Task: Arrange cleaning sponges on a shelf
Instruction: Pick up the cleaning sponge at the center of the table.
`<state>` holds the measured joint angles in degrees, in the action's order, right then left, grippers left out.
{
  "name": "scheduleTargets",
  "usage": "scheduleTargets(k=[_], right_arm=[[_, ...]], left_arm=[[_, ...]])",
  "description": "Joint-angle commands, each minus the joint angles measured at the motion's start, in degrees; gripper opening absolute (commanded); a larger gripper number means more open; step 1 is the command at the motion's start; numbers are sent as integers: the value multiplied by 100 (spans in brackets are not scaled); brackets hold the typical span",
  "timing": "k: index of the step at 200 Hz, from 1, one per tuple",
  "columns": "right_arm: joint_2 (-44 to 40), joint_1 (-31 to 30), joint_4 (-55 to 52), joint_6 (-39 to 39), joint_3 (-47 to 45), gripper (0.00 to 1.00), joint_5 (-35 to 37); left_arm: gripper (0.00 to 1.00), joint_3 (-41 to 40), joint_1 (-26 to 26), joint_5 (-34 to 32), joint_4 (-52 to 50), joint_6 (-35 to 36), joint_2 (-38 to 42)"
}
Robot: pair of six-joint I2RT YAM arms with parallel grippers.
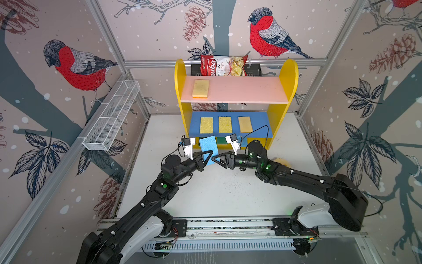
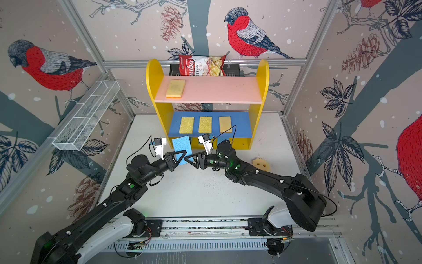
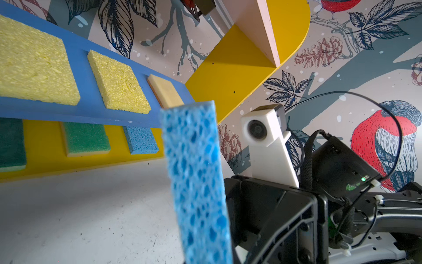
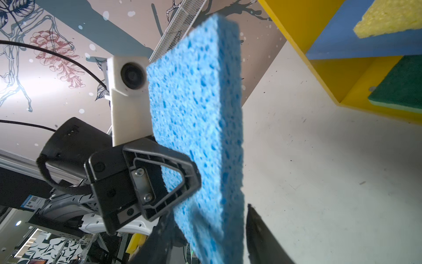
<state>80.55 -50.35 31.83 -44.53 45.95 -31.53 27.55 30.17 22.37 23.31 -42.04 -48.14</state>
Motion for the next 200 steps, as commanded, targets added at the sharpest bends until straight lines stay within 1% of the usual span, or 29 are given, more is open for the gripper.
scheduleTargets(k=[1, 21, 30, 40, 55, 65, 76, 82, 93, 99, 108, 127, 153, 170, 200], right_arm=[[-2, 2, 340, -55, 79, 32, -126], [-12, -1, 292, -55, 106, 12, -116], [-21, 1, 259, -51, 107, 6, -78], [-43, -1, 191, -26, 105, 1, -27], [-136, 18, -26, 109, 164, 1, 90], [-213, 31, -238, 237, 243, 1, 190], [-309, 51, -570, 431, 392, 1, 338], [-364, 64, -760, 555, 495, 0, 422], [-459, 77, -1110, 786, 703, 0, 608], [-509, 92, -1298, 896, 802, 0, 722], [-578, 119, -1509, 1045, 961, 0, 867], [-674, 240, -1938, 1252, 1316, 0, 1163], [-716, 464, -2079, 1413, 1701, 0, 1444], [-619, 614, -2318, 1477, 2134, 0, 1632], [-283, 850, -2769, 1636, 3098, 0, 1741]], left_arm=[[0, -6, -19, 100, 336, -60, -3], [0, 7, -12, 93, 291, -28, 23], [0, 25, -20, 85, 251, 0, 48], [0, 54, -20, 58, 174, 43, 77], [1, 114, -28, -17, 18, 149, 153], [16, 170, -27, -99, -122, 225, 225], [43, 233, -27, -232, -309, 325, 328], [55, 276, -24, -343, -436, 380, 394], [69, 358, -28, -607, -708, 463, 548], [73, 399, -29, -806, -866, 524, 651], [77, 469, -26, -1089, -1084, 629, 814], [82, 575, -29, -1620, -1470, 853, 1200], [83, 671, -25, -2202, -1866, 1124, 1681], [83, 739, -35, -2449, -2116, 1253, 1898], [83, 833, -27, -2727, -2467, 1357, 2071]])
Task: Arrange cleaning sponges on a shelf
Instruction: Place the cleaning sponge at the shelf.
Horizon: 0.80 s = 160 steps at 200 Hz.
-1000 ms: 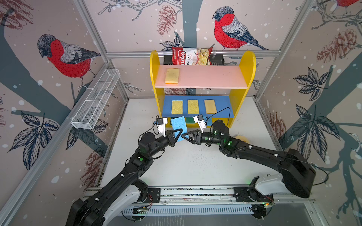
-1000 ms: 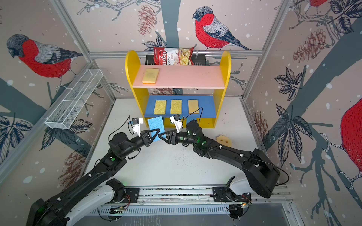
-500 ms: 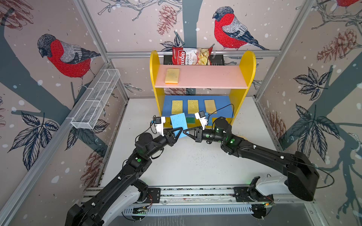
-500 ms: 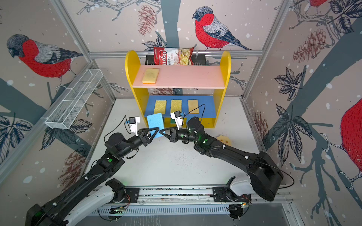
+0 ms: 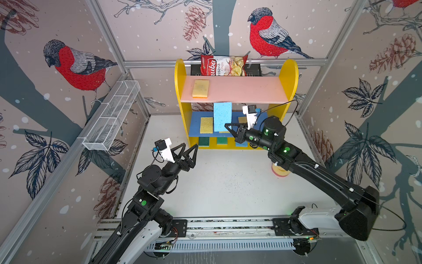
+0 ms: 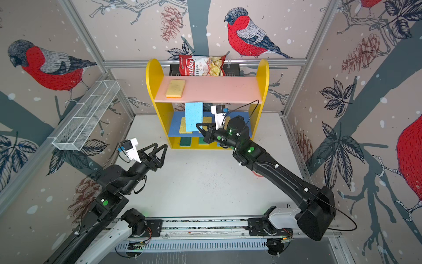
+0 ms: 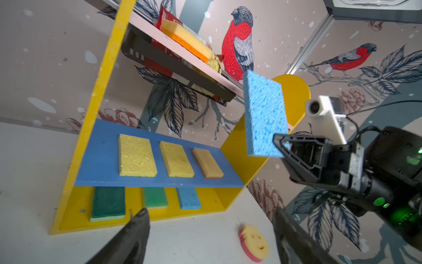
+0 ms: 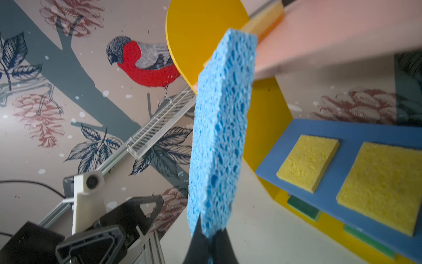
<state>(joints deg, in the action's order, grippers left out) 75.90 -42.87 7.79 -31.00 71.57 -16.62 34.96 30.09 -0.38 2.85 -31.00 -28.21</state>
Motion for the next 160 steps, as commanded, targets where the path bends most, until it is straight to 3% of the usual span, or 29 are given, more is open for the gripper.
scheduleTargets(k=[1, 78, 160], right_arm=[[194, 107, -374, 294, 566, 0, 253], [1461, 439, -1571, 631, 2818, 0, 382], [2303, 641, -2134, 667, 3973, 0, 1]], left_arm=[[83, 91, -19, -461, -437, 258, 74], [82, 178, -16, -542, -568, 299, 157], [82, 179, -15, -518, -593, 301, 62]])
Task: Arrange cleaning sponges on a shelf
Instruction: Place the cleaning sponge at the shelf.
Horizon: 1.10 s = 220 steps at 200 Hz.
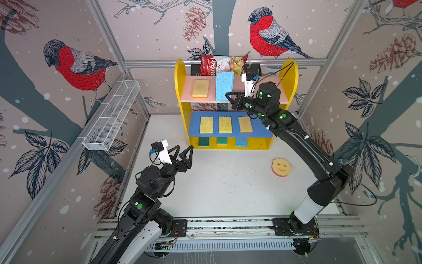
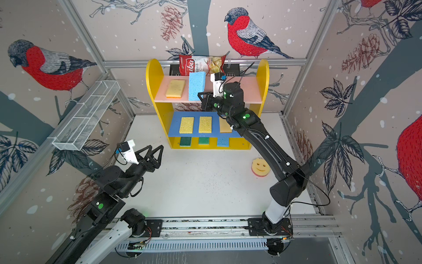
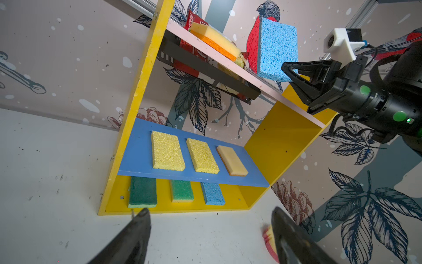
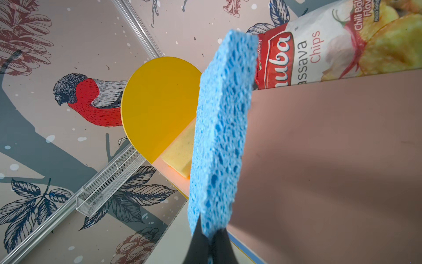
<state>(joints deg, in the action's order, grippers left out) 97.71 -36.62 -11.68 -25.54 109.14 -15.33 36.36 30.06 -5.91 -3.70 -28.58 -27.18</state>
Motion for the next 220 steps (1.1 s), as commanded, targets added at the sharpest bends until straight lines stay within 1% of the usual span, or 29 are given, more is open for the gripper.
scheduleTargets(k=[1, 45, 97, 146, 182, 194, 220], right_arm=[[128, 15, -190, 125, 223, 0, -128], [357, 90, -503, 148, 537, 0, -67], [568, 139, -755, 97, 788, 0, -41], [633, 147, -877, 206, 819, 1, 210], [654, 147, -934, 241, 766, 9, 251], [627, 147, -881, 229, 696, 16, 232], [555, 146, -788, 234, 581, 34, 276]], left_arm=[[82, 47, -11, 36, 67, 56, -41], [82, 117, -17, 128, 80, 84, -263], [82, 127, -18, 216, 154, 34, -349], [82, 154, -19, 274, 153, 29, -433], [82, 124, -18, 284, 168, -13, -433], [82, 109, -17, 290, 177, -11, -437], [82, 121, -14, 327, 180, -16, -459]])
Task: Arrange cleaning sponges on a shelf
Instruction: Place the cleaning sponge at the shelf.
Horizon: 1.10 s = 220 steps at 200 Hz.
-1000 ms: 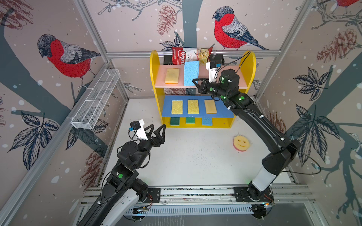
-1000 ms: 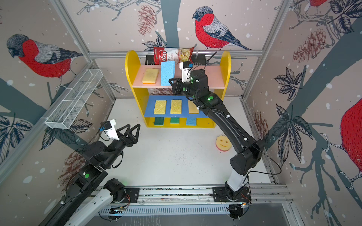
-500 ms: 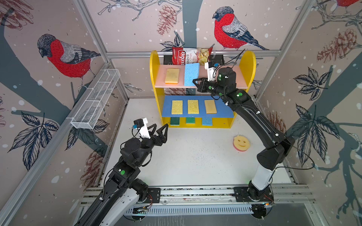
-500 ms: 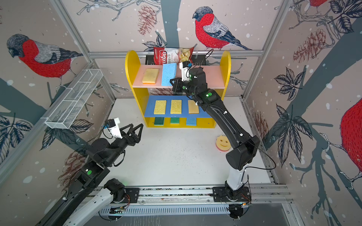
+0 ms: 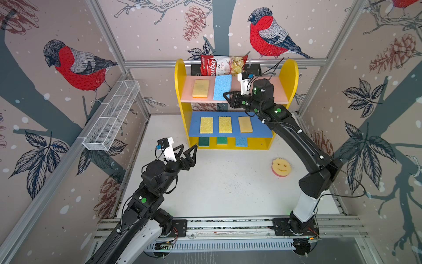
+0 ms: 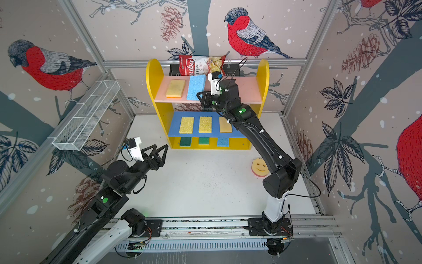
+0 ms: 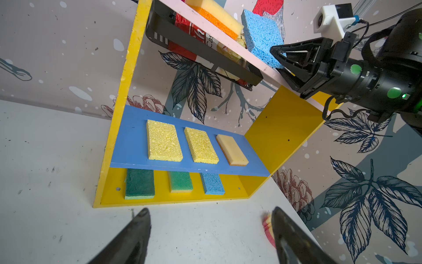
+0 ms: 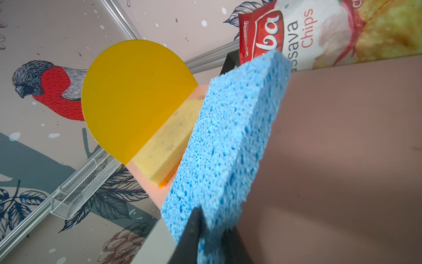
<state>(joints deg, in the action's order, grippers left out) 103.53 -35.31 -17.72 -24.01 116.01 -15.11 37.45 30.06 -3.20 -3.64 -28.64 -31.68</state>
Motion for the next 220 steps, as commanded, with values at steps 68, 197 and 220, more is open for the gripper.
scheduleTargets(k=[68, 197, 220], right_arm=[[-357, 60, 110, 99, -596, 56, 703], [-392, -234, -245, 430, -486, 75, 1514], [-312, -350, -379, 580, -354, 75, 1821]], left_arm=[[82, -32, -16, 170, 269, -34, -18], [81, -53, -16, 188, 307, -106, -84], [81, -47, -19, 232, 350, -121, -131]])
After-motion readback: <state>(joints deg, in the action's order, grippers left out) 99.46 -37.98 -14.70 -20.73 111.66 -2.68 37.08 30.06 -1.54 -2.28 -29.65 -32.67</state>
